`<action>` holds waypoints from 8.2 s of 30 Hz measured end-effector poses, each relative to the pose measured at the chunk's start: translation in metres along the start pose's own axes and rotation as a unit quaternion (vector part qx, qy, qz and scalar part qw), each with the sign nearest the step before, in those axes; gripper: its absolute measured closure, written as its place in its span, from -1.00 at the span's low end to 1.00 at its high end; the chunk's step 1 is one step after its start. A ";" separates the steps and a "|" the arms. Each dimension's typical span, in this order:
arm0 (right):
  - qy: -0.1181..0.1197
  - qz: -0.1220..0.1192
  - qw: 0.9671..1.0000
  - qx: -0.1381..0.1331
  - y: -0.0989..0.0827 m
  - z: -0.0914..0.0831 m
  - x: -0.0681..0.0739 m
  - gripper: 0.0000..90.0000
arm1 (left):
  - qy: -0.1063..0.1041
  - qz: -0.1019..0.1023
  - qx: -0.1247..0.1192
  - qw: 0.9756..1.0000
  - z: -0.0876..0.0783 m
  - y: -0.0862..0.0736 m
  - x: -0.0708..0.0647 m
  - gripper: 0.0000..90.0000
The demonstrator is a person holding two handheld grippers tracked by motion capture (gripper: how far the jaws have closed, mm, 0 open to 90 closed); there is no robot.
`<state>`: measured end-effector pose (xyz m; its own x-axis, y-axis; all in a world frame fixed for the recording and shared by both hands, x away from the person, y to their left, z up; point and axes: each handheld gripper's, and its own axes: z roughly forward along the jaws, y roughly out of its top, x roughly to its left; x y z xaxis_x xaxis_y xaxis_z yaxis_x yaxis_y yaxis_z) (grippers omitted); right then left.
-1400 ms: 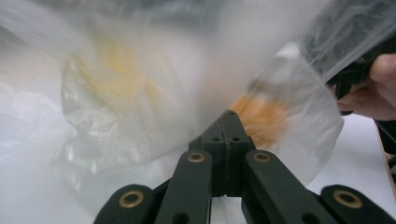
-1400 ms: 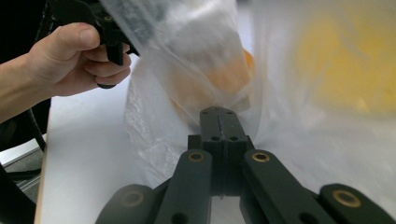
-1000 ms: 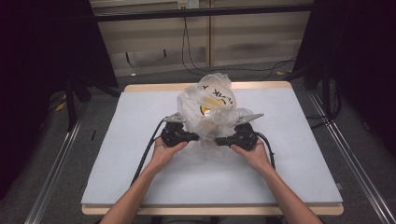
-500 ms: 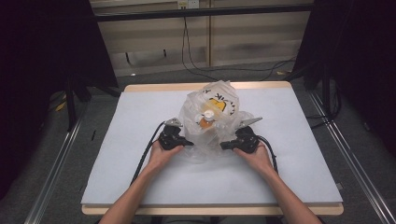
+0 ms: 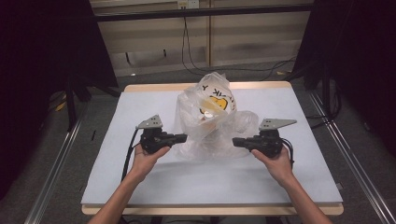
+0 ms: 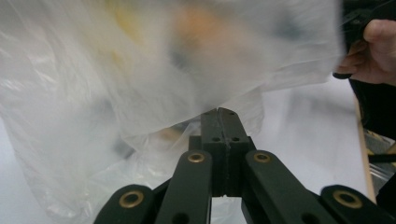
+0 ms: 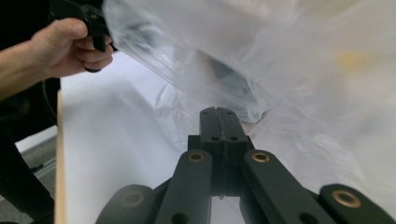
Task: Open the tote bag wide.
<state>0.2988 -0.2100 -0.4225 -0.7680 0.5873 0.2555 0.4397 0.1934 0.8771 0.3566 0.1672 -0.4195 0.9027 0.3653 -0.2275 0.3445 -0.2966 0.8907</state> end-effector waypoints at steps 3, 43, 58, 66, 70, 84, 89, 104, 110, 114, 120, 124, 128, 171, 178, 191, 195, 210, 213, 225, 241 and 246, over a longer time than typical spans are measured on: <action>-0.004 0.001 1.000 -0.015 0.002 -0.013 0.002 1.00 | -0.005 0.002 -0.012 1.000 -0.003 0.005 -0.003 1.00; -0.038 -0.009 0.999 0.018 0.076 0.040 -0.046 1.00 | 0.050 0.017 0.068 0.996 0.079 0.090 0.048 1.00; -0.076 0.028 0.991 0.107 0.002 0.057 -0.088 1.00 | 0.069 0.001 0.181 0.981 0.087 0.005 0.073 1.00; -0.082 0.028 0.987 0.132 -0.026 0.053 -0.093 1.00 | 0.067 -0.003 0.179 0.982 0.071 -0.021 0.074 1.00; -0.090 0.025 0.988 0.126 -0.031 0.046 -0.093 1.00 | 0.068 0.014 0.193 0.979 0.062 -0.023 0.070 1.00; -0.085 -0.028 0.982 0.164 -0.035 0.027 -0.076 1.00 | 0.083 0.036 0.187 0.978 0.037 -0.035 0.057 1.00; -0.070 -0.024 0.986 0.148 -0.027 0.023 -0.073 1.00 | 0.070 0.000 0.134 0.988 0.022 -0.026 0.059 1.00; -0.045 -0.044 0.994 0.091 0.038 0.016 -0.060 1.00 | 0.069 0.071 0.082 0.992 0.012 0.041 0.016 1.00; -0.031 -0.055 0.991 0.114 0.065 0.027 -0.059 1.00 | 0.044 0.086 0.105 0.990 0.034 0.050 0.001 1.00; -0.014 -0.061 0.985 0.162 0.061 0.056 -0.058 1.00 | 0.031 0.089 0.186 0.978 0.061 0.036 0.002 1.00; -0.007 -0.053 0.969 0.241 0.050 0.090 -0.063 1.00 | 0.039 0.055 0.220 0.973 0.089 0.016 0.013 1.00; -0.004 -0.054 0.962 0.266 0.053 0.111 -0.066 1.00 | 0.038 0.044 0.227 0.972 0.095 -0.001 0.020 1.00; 0.000 -0.052 0.955 0.291 0.051 0.135 -0.071 1.00 | 0.029 0.052 0.239 0.969 0.097 -0.005 0.014 1.00; -0.096 0.022 0.973 0.208 0.079 0.160 -0.127 1.00 | -0.036 0.099 0.228 0.968 0.055 -0.023 -0.044 1.00; -0.064 0.007 0.993 0.103 0.100 0.110 -0.108 1.00 | -0.028 0.083 0.177 0.980 0.038 -0.006 -0.040 1.00; -0.032 -0.037 0.998 0.050 0.112 0.058 -0.068 1.00 | -0.013 0.068 0.100 0.993 0.014 0.025 -0.034 1.00; -0.020 -0.045 0.998 0.050 0.114 0.051 -0.055 1.00 | -0.012 0.072 0.091 0.993 0.017 0.042 -0.029 1.00; -0.003 -0.033 0.984 0.178 0.035 0.090 -0.062 1.00 | 0.028 0.025 0.157 0.987 0.073 0.022 0.023 1.00; -0.005 -0.029 0.980 0.198 0.022 0.097 -0.065 1.00 | 0.031 0.025 0.180 0.983 0.078 0.014 0.028 1.00; -0.029 -0.031 0.974 0.224 -0.004 0.075 -0.078 1.00 | 0.081 0.007 0.222 0.972 0.065 -0.018 0.055 1.00; -0.072 -0.022 0.973 0.220 -0.024 0.024 -0.084 1.00 | 0.098 -0.022 0.198 0.975 0.033 -0.033 0.068 1.00; -0.078 -0.017 0.976 0.202 -0.022 0.039 -0.081 1.00 | 0.092 -0.020 0.188 0.978 0.044 -0.031 0.064 1.00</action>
<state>0.3695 -0.2313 -0.4779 -0.7191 0.6816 0.1351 0.5868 0.4915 0.6435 0.4149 0.1608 -0.4792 0.8369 0.5252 -0.1540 0.4803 -0.5698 0.6668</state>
